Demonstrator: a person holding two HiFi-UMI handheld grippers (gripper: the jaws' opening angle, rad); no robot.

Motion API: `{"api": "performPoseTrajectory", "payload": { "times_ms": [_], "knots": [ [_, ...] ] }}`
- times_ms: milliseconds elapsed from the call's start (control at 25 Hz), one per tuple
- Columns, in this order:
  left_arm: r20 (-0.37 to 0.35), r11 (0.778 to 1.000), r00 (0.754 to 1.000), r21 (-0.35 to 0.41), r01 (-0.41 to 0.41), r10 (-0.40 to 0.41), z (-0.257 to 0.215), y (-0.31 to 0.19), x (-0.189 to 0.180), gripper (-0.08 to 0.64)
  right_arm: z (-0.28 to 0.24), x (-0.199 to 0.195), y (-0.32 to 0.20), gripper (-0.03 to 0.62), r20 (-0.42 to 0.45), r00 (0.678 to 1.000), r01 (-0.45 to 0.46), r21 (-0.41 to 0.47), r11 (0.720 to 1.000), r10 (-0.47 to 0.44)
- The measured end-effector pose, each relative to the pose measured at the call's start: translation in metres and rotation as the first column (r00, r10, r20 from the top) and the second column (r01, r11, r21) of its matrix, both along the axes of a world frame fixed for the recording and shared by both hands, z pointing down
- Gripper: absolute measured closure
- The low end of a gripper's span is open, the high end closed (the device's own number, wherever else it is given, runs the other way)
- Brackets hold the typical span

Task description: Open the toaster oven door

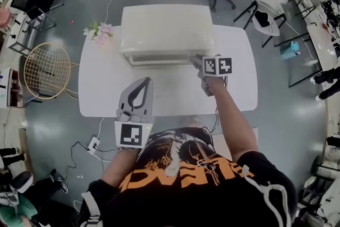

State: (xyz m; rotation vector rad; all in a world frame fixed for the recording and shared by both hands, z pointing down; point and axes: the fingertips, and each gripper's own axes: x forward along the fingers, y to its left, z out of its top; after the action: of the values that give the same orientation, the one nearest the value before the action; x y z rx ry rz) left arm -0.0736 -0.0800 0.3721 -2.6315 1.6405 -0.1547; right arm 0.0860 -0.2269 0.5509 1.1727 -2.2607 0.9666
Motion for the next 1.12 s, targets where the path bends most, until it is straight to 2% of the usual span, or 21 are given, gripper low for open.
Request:
{"api": "performPoseTrajectory", "payload": {
  "times_ms": [320, 720, 880, 1120],
  "knots": [
    [-0.004, 1.000, 1.000, -0.004, -0.016, 0.016, 0.000, 0.001, 0.006, 0.540, 0.012, 0.002, 0.046, 0.488, -0.061, 0.997, 0.051, -0.011, 0.999, -0.052],
    [-0.009, 0.998, 0.998, 0.000, -0.057, 0.057, 0.000, 0.001, 0.019, 0.540, 0.058, 0.005, 0.110, 0.486, -0.093, 0.991, 0.085, -0.130, 0.988, -0.098],
    [0.005, 0.998, 0.998, -0.010, -0.056, 0.056, 0.005, 0.003, 0.015, 0.540, 0.077, 0.007, 0.126, 0.489, -0.095, 0.991, 0.074, -0.158, 0.985, -0.090],
    [0.034, 0.997, 0.997, -0.025, -0.071, 0.072, 0.013, 0.008, 0.015, 0.540, 0.100, 0.008, 0.146, 0.494, -0.104, 0.993, 0.043, -0.135, 0.990, -0.057]
  ]
}}
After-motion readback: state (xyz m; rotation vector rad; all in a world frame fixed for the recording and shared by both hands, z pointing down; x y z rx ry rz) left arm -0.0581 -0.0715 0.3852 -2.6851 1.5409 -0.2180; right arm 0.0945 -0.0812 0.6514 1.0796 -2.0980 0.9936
